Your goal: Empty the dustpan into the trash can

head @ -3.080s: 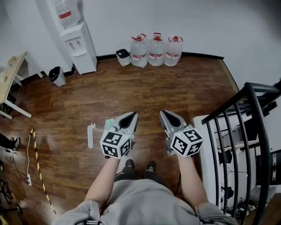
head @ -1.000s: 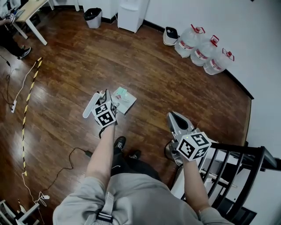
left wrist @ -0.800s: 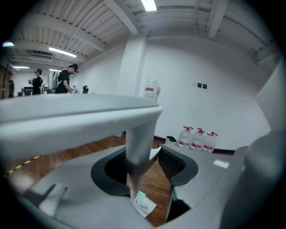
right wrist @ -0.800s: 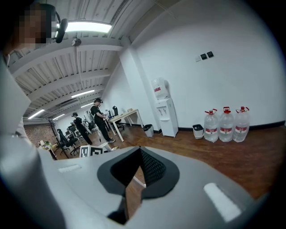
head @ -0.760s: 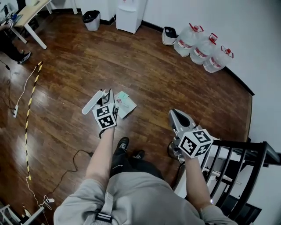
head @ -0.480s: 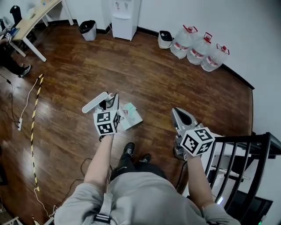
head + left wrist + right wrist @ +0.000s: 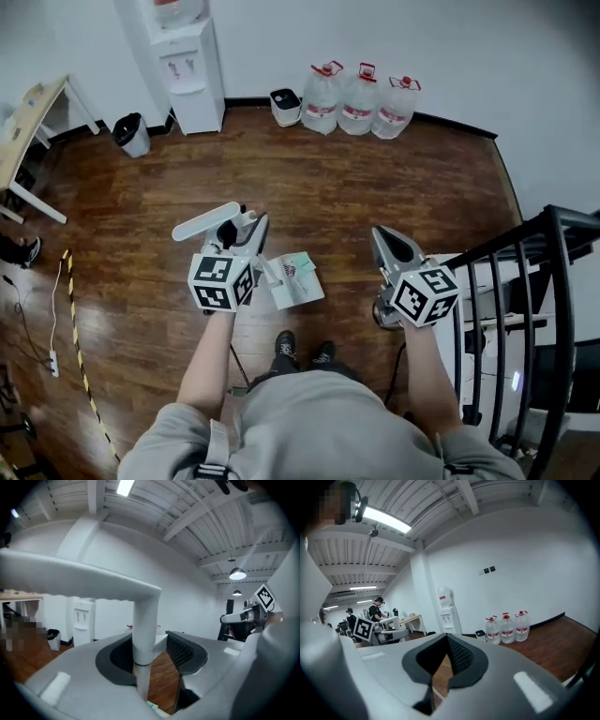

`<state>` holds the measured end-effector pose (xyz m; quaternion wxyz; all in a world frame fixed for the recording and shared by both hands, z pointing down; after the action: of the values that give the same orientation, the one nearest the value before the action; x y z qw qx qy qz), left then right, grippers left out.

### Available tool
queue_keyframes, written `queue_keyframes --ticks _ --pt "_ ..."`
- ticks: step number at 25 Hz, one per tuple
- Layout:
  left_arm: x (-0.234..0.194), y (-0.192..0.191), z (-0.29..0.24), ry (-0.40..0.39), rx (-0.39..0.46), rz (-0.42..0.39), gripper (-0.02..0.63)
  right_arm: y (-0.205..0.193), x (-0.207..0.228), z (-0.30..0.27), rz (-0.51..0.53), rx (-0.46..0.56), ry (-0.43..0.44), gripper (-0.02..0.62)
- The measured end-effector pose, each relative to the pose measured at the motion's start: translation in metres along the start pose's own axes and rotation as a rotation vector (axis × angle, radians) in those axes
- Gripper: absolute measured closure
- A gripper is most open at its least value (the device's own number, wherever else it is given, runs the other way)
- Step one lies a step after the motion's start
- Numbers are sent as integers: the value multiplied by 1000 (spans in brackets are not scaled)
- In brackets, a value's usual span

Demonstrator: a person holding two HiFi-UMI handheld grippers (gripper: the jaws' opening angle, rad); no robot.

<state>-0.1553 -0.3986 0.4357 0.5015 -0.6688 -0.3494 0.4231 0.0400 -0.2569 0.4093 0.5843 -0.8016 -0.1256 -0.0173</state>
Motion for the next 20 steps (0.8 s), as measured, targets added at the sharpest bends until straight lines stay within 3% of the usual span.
queue_keyframes --ticks 12,17,20 --pt "144 124 -128 -482 126 -95 414 40 119 120 -86 183 -401 597" --pt "227 149 -172 -640 160 -118 416 44 170 204 -121 268 -576 597" --pt "267 153 -196 -686 156 -111 416 43 193 245 -135 284 -645 595"
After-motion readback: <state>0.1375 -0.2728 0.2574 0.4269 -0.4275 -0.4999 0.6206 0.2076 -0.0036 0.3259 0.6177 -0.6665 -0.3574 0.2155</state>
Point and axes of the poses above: the fingertips, and each gripper's own axes: z backward along the fingers, x to its right, y out of its top, the point moved 1 cm from there along z, backward along the fingers, and after that the axes turned 15 degrees about -y, right-handed, at the moved point
